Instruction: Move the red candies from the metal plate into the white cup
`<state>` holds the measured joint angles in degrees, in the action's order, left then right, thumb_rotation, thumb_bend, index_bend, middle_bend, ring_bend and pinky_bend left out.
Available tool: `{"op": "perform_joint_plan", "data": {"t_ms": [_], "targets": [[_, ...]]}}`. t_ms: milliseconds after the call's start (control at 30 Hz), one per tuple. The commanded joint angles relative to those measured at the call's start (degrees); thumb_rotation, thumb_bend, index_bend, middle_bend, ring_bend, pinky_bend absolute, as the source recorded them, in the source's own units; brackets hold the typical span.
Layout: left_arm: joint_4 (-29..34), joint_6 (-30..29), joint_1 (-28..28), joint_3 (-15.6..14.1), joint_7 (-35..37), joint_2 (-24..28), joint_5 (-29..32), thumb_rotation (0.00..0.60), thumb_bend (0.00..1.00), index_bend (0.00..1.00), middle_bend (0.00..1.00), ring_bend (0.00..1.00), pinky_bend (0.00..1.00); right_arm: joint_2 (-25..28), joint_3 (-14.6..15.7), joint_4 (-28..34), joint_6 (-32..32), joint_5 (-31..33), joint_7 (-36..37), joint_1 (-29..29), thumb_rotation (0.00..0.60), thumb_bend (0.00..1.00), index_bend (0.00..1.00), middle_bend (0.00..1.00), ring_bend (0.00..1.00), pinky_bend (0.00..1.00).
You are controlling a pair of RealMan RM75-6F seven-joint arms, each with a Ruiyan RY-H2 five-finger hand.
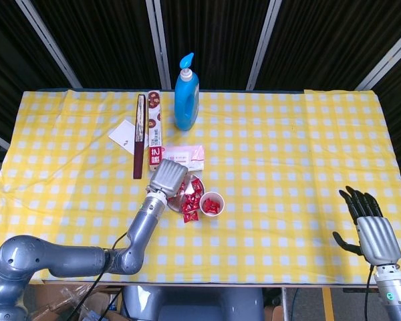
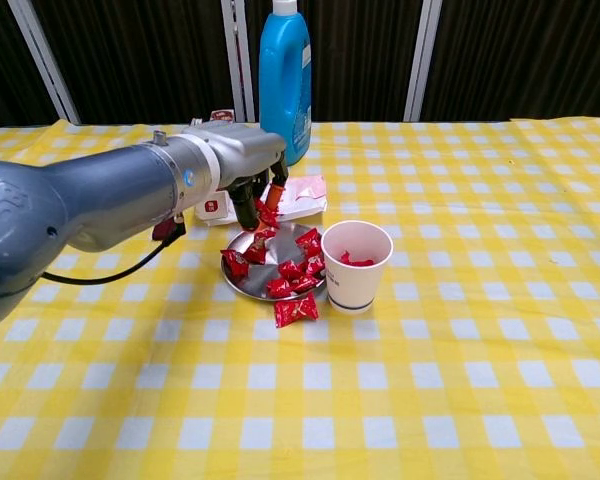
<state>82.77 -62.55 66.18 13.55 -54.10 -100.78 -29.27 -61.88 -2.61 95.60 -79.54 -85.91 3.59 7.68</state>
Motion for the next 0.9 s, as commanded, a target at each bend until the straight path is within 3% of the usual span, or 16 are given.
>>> {"op": "perform_joint_plan", "data": {"t_ms": [33, 233, 567, 900], "targets": [[2.94, -0.94, 0.08, 1.09, 0.02, 1.69, -1.11, 0.6, 0.41, 0.58, 0.64, 0.88, 0.94, -0.03, -0.01, 0.01, -0.04, 0.0, -0.08, -0.01, 0.6, 0.36, 0.0, 0.0, 0.0, 0.0], [7.29, -1.11, 0.91, 2.73, 1.13, 2.36, -3.31, 0.6, 0.4, 0.55, 0.64, 0.88, 0.94, -0.15, -0.11, -0.06, -0.24, 0.05, -0.13, -0.06, 0.6, 0.36, 0.0, 0.0, 0.0, 0.0], [9.06, -0.55, 2.92, 2.42, 1.65, -1.14, -5.55, 0.6, 0.38, 0.52, 0.62, 0.88, 0.94, -0.31, -0.24, -0.26, -0.77, -0.15, -0.09, -0.18, 0.6, 0.36, 0.0, 0.0, 0.0, 0.0], [7.36, -0.37, 4.18, 1.96, 0.41, -3.5, -3.88, 0.6, 0.28, 0.39, 0.43, 0.87, 0.94, -0.24, -0.21, -0.3, -0.88, -0.38, 0.2, -0.2, 0.6, 0.36, 0.0, 0.0, 0.0, 0.0]]}}
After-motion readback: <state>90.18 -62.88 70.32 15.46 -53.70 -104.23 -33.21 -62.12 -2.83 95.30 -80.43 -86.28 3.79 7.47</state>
